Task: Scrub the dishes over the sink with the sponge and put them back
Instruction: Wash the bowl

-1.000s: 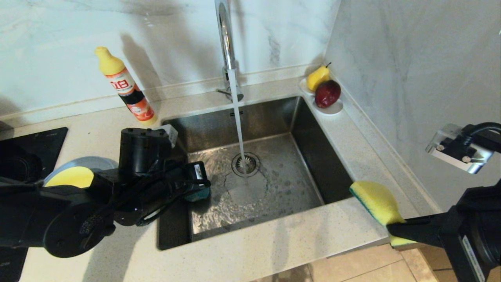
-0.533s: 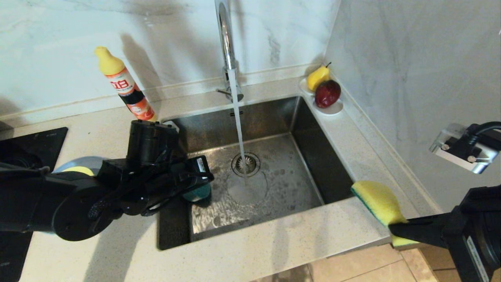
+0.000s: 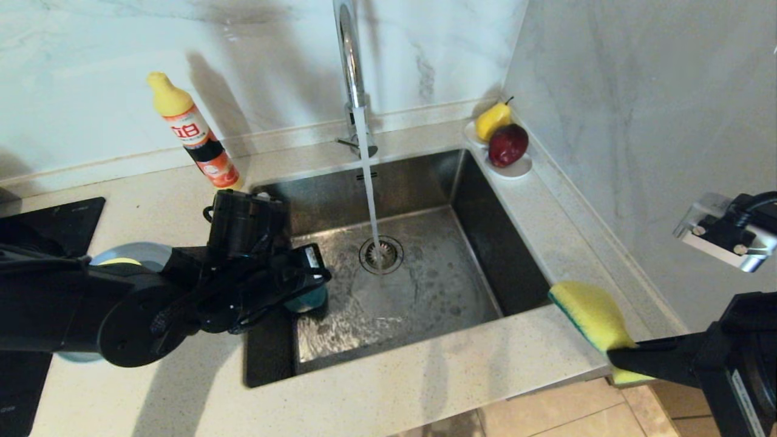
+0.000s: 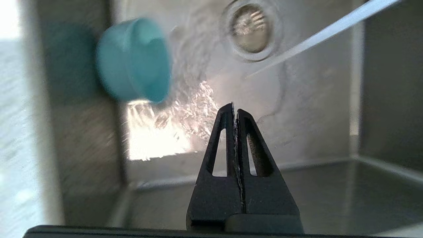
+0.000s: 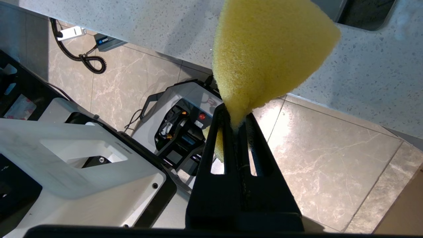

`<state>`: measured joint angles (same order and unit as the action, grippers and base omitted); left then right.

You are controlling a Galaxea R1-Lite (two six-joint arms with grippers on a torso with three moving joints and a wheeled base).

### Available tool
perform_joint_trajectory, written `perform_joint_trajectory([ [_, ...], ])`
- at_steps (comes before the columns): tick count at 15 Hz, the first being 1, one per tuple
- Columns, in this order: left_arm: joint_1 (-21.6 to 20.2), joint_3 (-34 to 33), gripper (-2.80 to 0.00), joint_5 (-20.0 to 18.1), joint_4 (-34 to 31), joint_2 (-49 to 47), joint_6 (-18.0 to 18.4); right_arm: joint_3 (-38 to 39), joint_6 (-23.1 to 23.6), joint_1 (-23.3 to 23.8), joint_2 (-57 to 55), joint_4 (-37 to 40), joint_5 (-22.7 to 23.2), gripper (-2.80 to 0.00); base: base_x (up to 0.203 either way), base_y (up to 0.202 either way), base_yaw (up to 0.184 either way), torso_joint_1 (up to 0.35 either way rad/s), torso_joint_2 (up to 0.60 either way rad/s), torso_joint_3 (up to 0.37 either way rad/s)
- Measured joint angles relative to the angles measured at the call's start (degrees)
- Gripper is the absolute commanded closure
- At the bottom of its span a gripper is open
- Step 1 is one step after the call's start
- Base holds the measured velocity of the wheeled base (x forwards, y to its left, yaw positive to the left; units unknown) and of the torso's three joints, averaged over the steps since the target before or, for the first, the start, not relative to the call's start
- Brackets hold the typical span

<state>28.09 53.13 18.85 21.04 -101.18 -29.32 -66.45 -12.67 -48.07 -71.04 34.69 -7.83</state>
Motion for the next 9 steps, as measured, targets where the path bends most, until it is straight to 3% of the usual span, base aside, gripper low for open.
perform_joint_trajectory([
  [3, -0.2, 1.8, 0.00, 3.4, -3.7, -0.5, -3.1, 0.1, 0.0, 0.0, 0.1, 0.0, 0.0, 0.00, 0.000, 0.000, 0.000, 0.000, 0.00, 0.000],
  [6, -0.3, 3.4, 0.00, 3.6, -5.8, -0.4, -3.4, 0.2, 0.0, 0.0, -0.1, 0.0, 0.0, 0.00, 0.000, 0.000, 0.000, 0.000, 0.00, 0.000],
  [9, -0.5, 7.7, 0.00, 3.8, -12.1, -0.4, -3.9, 0.4, 0.0, 0.0, 0.0, 0.0, 0.0, 0.00, 0.000, 0.000, 0.000, 0.000, 0.00, 0.000],
])
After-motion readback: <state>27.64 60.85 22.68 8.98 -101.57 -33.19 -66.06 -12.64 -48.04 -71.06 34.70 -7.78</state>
